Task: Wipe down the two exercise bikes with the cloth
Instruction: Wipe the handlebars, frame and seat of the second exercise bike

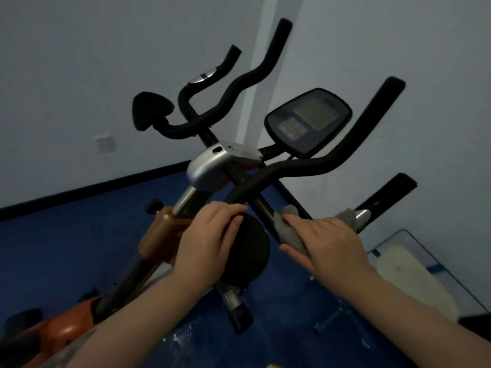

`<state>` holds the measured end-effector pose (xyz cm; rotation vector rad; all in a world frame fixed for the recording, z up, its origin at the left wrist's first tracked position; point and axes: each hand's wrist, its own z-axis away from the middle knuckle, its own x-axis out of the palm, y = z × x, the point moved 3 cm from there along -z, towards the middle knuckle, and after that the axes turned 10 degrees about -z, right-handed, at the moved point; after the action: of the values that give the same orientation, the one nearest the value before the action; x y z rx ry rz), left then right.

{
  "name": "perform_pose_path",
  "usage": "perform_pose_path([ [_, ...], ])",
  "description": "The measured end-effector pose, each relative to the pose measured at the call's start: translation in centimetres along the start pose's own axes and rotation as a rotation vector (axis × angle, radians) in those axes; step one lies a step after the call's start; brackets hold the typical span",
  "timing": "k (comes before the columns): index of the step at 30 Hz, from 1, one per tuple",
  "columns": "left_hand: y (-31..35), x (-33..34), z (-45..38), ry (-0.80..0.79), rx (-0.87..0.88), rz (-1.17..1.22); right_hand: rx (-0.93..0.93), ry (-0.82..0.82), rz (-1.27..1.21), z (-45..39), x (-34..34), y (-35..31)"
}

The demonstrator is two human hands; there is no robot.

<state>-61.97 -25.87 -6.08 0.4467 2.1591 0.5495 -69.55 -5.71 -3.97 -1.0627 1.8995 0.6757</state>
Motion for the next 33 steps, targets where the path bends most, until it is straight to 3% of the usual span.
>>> perform_pose_path([
  [4,-0.3,0.4,0.6,0.060,-0.222,0.305,0.223,0.029,0.000,0.2,-0.3,-2.0],
  [7,-0.3,0.4,0.7,0.000,-0.334,0.414,0.445,0.066,0.078,-1.5,1.1,-3.7],
  [9,-0.4,0.4,0.6,-0.041,-0.321,0.406,0.452,0.025,0.073,-1.8,1.3,-4.2],
  [12,-0.6,0.4,0.7,-0.060,-0.316,0.401,0.219,-0.110,-0.003,0.2,-0.1,-3.5],
  [14,-0.6,0.4,0.8,-0.054,-0.331,0.397,0.171,-0.153,-0.044,1.0,-0.6,-2.9],
  [18,-0.7,0.6,1.0,-0.038,-0.358,0.362,0.328,-0.060,-0.075,-1.4,0.1,-3.1],
  [22,-0.3,0.3,0.9,-0.034,-0.366,0.287,0.556,-0.041,-0.510,-2.8,-2.0,-2.9],
  [24,-0.3,0.4,0.9,0.001,-0.357,0.257,0.580,-0.016,-0.620,-3.0,-2.9,-3.5],
  [28,-0.5,0.4,1.2,0.039,-0.320,0.197,0.554,-0.191,-0.677,-5.2,0.1,-7.4],
  [33,-0.3,0.1,0.7,0.019,-0.294,0.126,0.768,-0.041,-0.822,-3.9,0.8,-8.7],
])
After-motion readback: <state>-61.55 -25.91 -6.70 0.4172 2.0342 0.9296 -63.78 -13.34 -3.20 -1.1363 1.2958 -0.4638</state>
